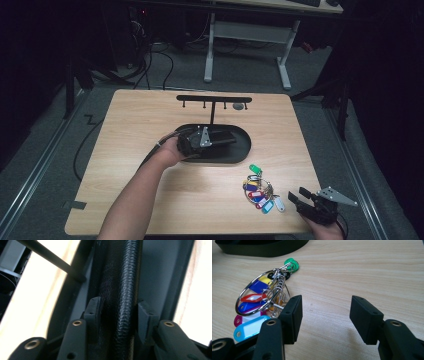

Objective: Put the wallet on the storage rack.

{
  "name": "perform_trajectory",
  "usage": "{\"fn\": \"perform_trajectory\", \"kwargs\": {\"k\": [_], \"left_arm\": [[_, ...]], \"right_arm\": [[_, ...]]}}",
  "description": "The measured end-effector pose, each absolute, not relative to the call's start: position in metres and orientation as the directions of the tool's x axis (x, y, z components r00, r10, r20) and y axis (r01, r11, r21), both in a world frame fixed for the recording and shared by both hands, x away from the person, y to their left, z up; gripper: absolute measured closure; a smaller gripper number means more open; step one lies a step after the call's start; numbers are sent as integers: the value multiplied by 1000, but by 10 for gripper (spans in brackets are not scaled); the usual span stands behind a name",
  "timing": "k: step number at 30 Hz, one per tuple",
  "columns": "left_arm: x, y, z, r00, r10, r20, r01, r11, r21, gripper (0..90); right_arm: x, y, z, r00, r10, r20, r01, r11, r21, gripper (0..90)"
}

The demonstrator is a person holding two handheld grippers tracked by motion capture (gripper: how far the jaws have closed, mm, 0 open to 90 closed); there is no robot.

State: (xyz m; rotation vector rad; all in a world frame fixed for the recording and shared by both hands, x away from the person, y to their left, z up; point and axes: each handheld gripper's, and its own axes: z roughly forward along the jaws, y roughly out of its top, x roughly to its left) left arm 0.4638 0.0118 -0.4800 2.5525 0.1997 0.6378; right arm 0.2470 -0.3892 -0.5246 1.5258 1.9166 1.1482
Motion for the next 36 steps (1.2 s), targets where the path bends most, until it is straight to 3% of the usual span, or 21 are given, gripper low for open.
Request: {"fn": "perform_trajectory", "kwargs": {"k": [10, 14, 19, 26, 36], "left_arm": [[463, 12, -477, 891, 296, 343, 88, -856, 509, 536], [462, 13, -476, 899, 306, 315, 107, -849, 518, 474], [461, 19, -472, 884, 392, 255, 183, -792, 583, 490], [451, 22, -464, 878, 418, 233, 198, -761, 618, 492], [421, 41, -463, 824, 525, 212, 250, -673, 696, 484]], "right_arm": [[246, -389, -520, -299, 944, 136, 567, 62, 821, 441], [248, -390, -521, -299, 945, 134, 568, 63, 821, 441], [247, -390, -520, -300, 943, 142, 566, 56, 823, 442], [248, -389, -520, -308, 942, 137, 565, 64, 823, 462], [249, -386, -518, -327, 935, 140, 562, 73, 824, 478]]}}
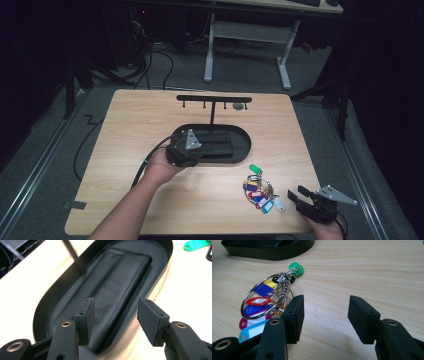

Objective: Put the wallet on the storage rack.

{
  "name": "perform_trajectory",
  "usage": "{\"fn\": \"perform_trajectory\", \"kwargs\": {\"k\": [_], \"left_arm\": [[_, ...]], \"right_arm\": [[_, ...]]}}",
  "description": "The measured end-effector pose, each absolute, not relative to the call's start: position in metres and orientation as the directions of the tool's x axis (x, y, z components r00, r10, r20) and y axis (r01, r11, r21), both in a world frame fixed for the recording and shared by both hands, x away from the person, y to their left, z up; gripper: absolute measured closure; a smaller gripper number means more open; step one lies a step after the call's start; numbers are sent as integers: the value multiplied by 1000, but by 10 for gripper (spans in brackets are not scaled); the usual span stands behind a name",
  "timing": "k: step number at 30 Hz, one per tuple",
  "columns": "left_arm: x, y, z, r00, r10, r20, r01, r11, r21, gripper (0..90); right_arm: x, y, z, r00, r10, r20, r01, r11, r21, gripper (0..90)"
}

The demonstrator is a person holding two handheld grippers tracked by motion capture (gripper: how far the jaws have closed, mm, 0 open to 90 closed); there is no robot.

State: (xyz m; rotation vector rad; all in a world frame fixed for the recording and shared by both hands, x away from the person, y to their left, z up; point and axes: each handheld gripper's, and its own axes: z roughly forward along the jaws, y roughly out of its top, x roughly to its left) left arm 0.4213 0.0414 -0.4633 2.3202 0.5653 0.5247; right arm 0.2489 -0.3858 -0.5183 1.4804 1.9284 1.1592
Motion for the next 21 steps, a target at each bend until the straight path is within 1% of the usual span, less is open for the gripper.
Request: {"fn": "perform_trajectory", "kwargs": {"k": [2, 6, 8, 10, 15, 19, 21], "left_arm": [[412, 54, -466, 809, 559, 181, 279, -637, 718, 473], [397, 76, -472, 788, 596, 152, 302, -590, 749, 454], [393, 81, -474, 780, 607, 156, 305, -585, 751, 447], [381, 97, -481, 758, 637, 138, 334, -562, 757, 432], [366, 117, -489, 737, 662, 141, 355, -555, 752, 425], [350, 143, -495, 713, 696, 82, 397, -498, 771, 417], [343, 152, -497, 702, 709, 74, 408, -485, 773, 416]], "right_arm": [[249, -385, -518, -327, 934, 142, 565, 73, 822, 480], [249, -384, -518, -340, 930, 139, 566, 85, 820, 494], [249, -383, -519, -345, 928, 141, 570, 88, 817, 498], [249, -383, -519, -346, 928, 140, 574, 91, 814, 500], [250, -382, -520, -346, 929, 135, 578, 97, 810, 500], [251, -382, -522, -345, 929, 135, 587, 101, 803, 500], [251, -382, -522, -346, 928, 135, 587, 103, 803, 500]]}}
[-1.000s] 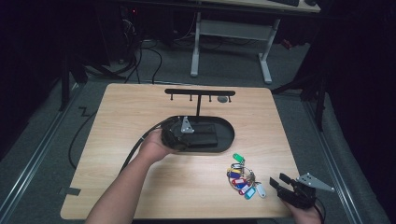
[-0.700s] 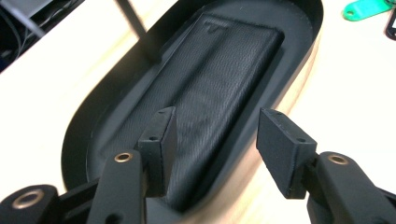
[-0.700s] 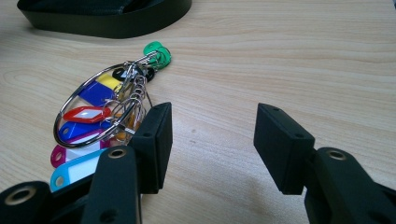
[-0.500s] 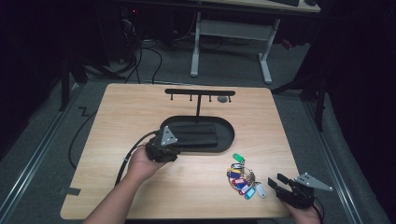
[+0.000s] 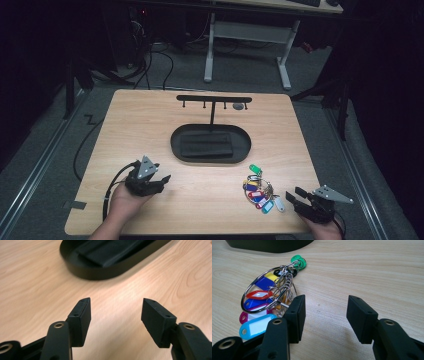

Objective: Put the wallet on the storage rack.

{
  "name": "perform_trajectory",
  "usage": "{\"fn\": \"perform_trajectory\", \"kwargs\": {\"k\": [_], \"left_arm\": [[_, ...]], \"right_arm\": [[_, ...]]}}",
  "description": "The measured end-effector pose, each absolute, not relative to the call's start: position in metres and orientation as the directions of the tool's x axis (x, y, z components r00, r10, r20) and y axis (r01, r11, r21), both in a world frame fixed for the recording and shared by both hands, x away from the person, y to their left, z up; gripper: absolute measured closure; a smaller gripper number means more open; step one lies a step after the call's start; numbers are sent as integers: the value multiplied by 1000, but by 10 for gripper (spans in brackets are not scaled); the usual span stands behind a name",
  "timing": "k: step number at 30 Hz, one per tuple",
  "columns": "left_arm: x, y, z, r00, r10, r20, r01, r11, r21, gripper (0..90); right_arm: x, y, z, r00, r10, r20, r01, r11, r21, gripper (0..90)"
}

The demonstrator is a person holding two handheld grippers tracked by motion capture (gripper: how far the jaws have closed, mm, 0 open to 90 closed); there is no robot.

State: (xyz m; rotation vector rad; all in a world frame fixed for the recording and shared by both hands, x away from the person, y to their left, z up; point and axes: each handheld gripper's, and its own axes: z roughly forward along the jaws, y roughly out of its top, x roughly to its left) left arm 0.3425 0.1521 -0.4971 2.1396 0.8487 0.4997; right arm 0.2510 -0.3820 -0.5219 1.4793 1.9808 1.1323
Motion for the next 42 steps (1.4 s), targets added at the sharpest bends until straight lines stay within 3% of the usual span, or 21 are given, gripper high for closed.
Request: {"fn": "perform_trajectory", "kwargs": {"k": [8, 10, 14, 20, 26, 42], "left_arm": [[297, 188, -519, 613, 790, -15, 453, -336, 826, 405], [290, 189, -522, 629, 775, -55, 471, -323, 821, 404], [285, 185, -517, 641, 767, -3, 424, -351, 835, 392], [288, 183, -517, 693, 721, -8, 404, -379, 832, 402], [289, 186, -516, 697, 716, -22, 382, -346, 857, 401], [296, 173, -515, 749, 663, -1, 368, -415, 832, 377]], "right_arm": [[251, -381, -521, -350, 928, 128, 587, 111, 802, 508], [250, -381, -521, -349, 929, 125, 588, 113, 801, 513], [250, -379, -519, -345, 931, 121, 588, 114, 801, 515], [252, -372, -511, -328, 943, 59, 616, 166, 770, 500], [257, -359, -504, -329, 944, 26, 677, 216, 703, 471], [277, -341, -480, -357, 934, 4, 791, 301, 532, 422]]}}
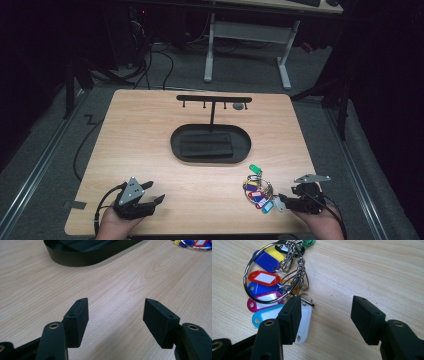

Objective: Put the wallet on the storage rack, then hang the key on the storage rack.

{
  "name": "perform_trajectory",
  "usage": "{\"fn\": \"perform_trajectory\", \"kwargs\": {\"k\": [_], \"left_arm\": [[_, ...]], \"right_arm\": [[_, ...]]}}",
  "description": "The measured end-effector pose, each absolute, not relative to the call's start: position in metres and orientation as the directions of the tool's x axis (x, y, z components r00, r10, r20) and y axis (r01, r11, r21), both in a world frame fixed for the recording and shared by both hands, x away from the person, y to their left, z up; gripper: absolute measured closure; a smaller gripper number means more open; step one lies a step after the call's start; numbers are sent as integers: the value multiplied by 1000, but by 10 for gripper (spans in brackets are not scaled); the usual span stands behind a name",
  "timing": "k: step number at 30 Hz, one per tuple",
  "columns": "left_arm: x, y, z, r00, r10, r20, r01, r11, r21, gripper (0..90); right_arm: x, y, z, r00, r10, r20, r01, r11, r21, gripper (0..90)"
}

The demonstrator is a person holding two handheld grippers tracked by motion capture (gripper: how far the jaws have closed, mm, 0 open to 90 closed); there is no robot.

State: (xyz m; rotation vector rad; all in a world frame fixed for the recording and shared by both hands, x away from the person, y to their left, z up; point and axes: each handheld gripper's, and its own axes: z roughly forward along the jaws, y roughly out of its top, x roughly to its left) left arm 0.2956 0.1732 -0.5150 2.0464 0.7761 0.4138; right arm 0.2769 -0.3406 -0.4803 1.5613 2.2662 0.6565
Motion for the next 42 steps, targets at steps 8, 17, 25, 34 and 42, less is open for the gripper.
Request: {"fn": "perform_trajectory", "kwargs": {"k": [8, 17, 25, 34, 42], "left_arm": [[297, 174, -516, 748, 663, 8, 371, -428, 824, 370], [286, 183, -515, 738, 674, 19, 378, -437, 817, 367], [284, 186, -517, 737, 676, 17, 388, -443, 808, 368], [281, 190, -517, 728, 685, 8, 396, -430, 811, 371], [279, 190, -517, 734, 680, 14, 388, -436, 812, 371]], "right_arm": [[293, -332, -470, -389, 921, 3, 812, 341, 474, 410], [311, -315, -456, -449, 893, -19, 820, 420, 390, 393], [334, -298, -442, -519, 855, -28, 810, 502, 304, 402], [368, -282, -450, -544, 839, 2, 820, 530, 218, 549], [385, -271, -463, -578, 816, -1, 809, 573, 129, 698]]}}
